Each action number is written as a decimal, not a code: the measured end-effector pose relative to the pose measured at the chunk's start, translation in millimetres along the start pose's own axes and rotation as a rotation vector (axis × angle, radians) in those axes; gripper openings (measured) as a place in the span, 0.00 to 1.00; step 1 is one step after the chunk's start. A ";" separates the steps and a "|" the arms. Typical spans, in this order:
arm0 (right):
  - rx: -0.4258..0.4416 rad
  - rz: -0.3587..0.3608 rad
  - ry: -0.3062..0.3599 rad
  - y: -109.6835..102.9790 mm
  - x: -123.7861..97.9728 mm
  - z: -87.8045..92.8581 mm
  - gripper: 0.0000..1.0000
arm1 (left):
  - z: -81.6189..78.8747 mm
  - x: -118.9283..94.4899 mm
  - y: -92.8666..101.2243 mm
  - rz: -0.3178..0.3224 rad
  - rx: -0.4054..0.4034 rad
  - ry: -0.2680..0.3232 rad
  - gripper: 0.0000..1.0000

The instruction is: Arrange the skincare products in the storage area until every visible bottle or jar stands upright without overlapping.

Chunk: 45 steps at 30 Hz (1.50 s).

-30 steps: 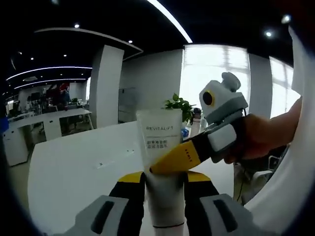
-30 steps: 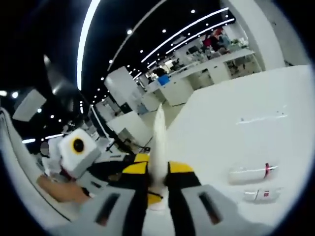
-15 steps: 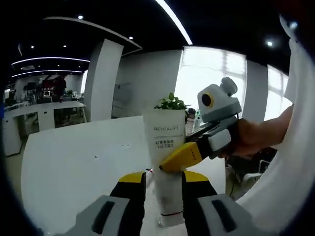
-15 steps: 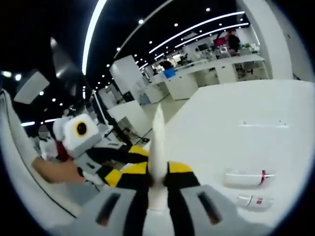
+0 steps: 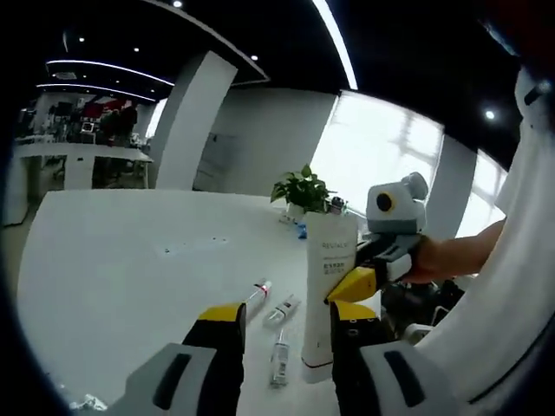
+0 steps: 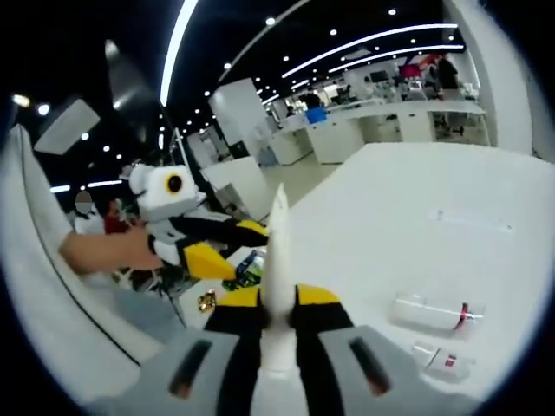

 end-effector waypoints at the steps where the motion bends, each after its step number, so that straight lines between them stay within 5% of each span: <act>1: -0.003 -0.003 -0.004 -0.2 0.3 1.0 0.11 | 0.3 -0.5 1.8 0.021 -0.024 -0.006 0.39; 9: -0.111 -0.097 -0.014 -9.4 7.9 11.2 0.11 | 0.5 -0.4 13.9 0.124 -0.042 0.025 0.40; 15: -0.204 -0.251 -0.070 -28.8 16.1 19.9 0.12 | 1.3 3.6 31.6 0.268 0.006 0.010 0.41; 22: -0.175 -0.396 -0.085 -40.2 17.9 24.5 0.12 | 6.2 3.0 44.3 0.423 0.109 -0.004 0.22; 25: -0.187 -0.425 -0.094 -42.1 17.5 25.2 0.12 | 6.4 0.9 47.1 0.465 0.072 -0.015 0.20; 32: -0.190 -0.512 -0.117 -50.8 17.7 27.4 0.12 | 6.7 -2.8 50.2 0.531 0.067 -0.055 0.11; 45: -0.114 -0.474 -0.093 -47.0 18.6 33.1 0.16 | 9.5 0.0 57.1 0.475 0.137 -0.080 0.04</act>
Point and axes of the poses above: the point that each gripper's makers call its tool centre point, and the gripper's own axes: x roughly forward along the fingers, y roughly to its right, z roughly out of its underside, the point moved 9 cm from there along -x, roughly backward along the fingers, and after that the axes turned 5 degrees about -z, right-handed, at the moved point
